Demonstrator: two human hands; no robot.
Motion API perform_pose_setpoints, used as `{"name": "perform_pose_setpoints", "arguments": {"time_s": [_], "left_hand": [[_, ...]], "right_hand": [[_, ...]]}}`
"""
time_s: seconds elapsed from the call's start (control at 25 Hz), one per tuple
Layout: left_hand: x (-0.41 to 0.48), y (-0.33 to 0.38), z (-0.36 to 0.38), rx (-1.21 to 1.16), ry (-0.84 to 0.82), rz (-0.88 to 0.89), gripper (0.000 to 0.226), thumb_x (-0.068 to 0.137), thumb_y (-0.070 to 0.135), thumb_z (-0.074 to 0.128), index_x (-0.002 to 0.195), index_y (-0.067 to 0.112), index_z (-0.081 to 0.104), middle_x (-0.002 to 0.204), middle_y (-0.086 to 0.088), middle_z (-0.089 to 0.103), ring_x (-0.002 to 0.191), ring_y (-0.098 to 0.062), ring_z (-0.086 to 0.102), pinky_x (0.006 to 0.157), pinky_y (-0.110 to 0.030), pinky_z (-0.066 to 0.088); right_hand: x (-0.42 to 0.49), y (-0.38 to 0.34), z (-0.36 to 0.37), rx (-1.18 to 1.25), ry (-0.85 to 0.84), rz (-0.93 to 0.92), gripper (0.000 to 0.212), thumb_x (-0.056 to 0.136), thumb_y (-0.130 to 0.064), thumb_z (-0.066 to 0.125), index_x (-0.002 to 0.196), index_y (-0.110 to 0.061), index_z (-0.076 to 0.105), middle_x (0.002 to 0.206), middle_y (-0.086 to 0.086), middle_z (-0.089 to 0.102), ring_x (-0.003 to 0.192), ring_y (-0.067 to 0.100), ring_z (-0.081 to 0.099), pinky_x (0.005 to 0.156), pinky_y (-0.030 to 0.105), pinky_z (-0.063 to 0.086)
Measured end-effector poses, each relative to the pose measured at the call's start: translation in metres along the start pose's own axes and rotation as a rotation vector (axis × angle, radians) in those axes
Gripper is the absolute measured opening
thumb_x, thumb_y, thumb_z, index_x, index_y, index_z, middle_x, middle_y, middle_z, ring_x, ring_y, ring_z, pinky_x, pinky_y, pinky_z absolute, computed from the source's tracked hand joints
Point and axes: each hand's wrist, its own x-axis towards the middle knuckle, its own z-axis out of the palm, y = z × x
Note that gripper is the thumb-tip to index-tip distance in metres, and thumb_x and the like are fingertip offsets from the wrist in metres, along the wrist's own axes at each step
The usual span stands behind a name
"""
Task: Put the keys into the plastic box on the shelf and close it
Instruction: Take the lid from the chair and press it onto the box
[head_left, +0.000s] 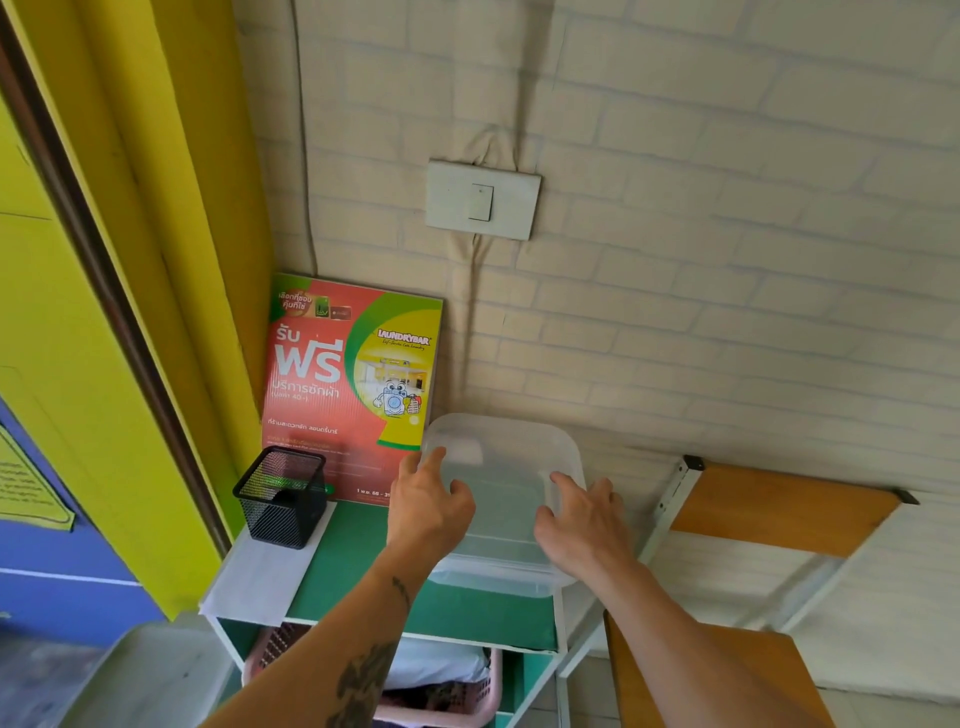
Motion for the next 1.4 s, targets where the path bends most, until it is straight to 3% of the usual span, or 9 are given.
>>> {"name": "perform_pose_setpoints", "arguments": {"time_s": [0.24, 0.52, 0.68, 0.8, 0.92, 1.04, 1.2, 1.4], "left_hand": [[0.0, -0.002, 0.0, 0.008, 0.025, 0.019, 0.054, 0.091, 0.019, 0.048, 0.145, 0.017, 0.043, 0.151, -0.011, 0.038, 0.133, -0.032, 0.043, 0.111, -0.045, 0.038], [-0.001, -0.007, 0.002, 0.227, -0.04, 0.079, 0.061, 0.091, 0.02, 0.045, 0.149, 0.021, 0.028, 0.158, -0.011, 0.025, 0.137, -0.034, 0.033, 0.108, -0.047, 0.037], [0.01, 0.006, -0.008, 0.362, 0.053, 0.283, 0.057, 0.089, 0.022, 0.048, 0.145, 0.016, 0.037, 0.155, -0.01, 0.031, 0.136, -0.03, 0.036, 0.108, -0.046, 0.041], [0.025, 0.012, -0.012, 0.477, 0.001, 0.486, 0.058, 0.093, 0.028, 0.044, 0.148, 0.012, 0.034, 0.157, -0.009, 0.031, 0.141, -0.028, 0.032, 0.116, -0.041, 0.03], [0.041, 0.004, -0.011, 0.714, -0.147, 0.606, 0.067, 0.097, 0.04, 0.031, 0.155, 0.009, 0.016, 0.164, -0.011, 0.014, 0.151, -0.026, 0.011, 0.124, -0.04, 0.011], [0.047, -0.007, -0.007, 0.86, -0.254, 0.639, 0.073, 0.097, 0.047, 0.021, 0.156, 0.008, 0.004, 0.165, -0.013, 0.002, 0.152, -0.027, -0.001, 0.124, -0.043, 0.005], [0.047, -0.012, -0.005, 0.821, -0.236, 0.643, 0.078, 0.09, 0.051, 0.006, 0.156, 0.01, 0.007, 0.165, -0.013, -0.001, 0.152, -0.027, -0.003, 0.124, -0.042, 0.002], [0.052, -0.013, -0.002, 0.814, -0.235, 0.628, 0.072, 0.097, 0.05, 0.019, 0.157, 0.013, 0.006, 0.165, -0.01, -0.003, 0.152, -0.024, -0.005, 0.124, -0.04, 0.0]], "right_hand": [[0.003, 0.004, -0.002, 0.003, -0.01, -0.017, 0.059, 0.096, -0.039, 0.044, 0.152, -0.031, 0.027, 0.136, 0.015, 0.034, 0.123, 0.032, 0.038, 0.093, 0.04, 0.043], [0.003, 0.01, -0.002, -0.013, -0.035, -0.039, 0.06, 0.096, -0.037, 0.045, 0.152, -0.033, 0.024, 0.136, 0.013, 0.033, 0.121, 0.031, 0.038, 0.09, 0.04, 0.045], [0.009, 0.007, -0.007, -0.072, 0.051, -0.092, 0.056, 0.095, -0.04, 0.043, 0.148, -0.026, 0.029, 0.142, 0.013, 0.031, 0.126, 0.032, 0.036, 0.098, 0.046, 0.044], [0.018, 0.0, -0.009, -0.088, 0.102, -0.18, 0.059, 0.098, -0.04, 0.04, 0.151, -0.019, 0.023, 0.159, 0.016, 0.016, 0.144, 0.034, 0.019, 0.113, 0.048, 0.032], [0.029, -0.002, -0.008, -0.133, 0.048, -0.234, 0.063, 0.101, -0.045, 0.032, 0.156, -0.02, 0.013, 0.165, 0.016, 0.0, 0.152, 0.031, 0.001, 0.122, 0.048, 0.014], [0.036, 0.002, 0.001, -0.187, -0.036, -0.24, 0.068, 0.101, -0.052, 0.027, 0.157, -0.022, 0.005, 0.165, 0.015, -0.011, 0.152, 0.029, -0.009, 0.123, 0.048, 0.005], [0.042, 0.013, 0.018, -0.241, -0.052, -0.268, 0.074, 0.098, -0.061, 0.023, 0.157, -0.026, -0.006, 0.162, 0.01, -0.024, 0.149, 0.025, -0.023, 0.122, 0.043, -0.004], [0.047, 0.021, 0.026, -0.231, -0.048, -0.26, 0.076, 0.096, -0.065, 0.023, 0.157, -0.03, -0.008, 0.162, 0.003, -0.027, 0.147, 0.019, -0.027, 0.115, 0.033, -0.012]]}}
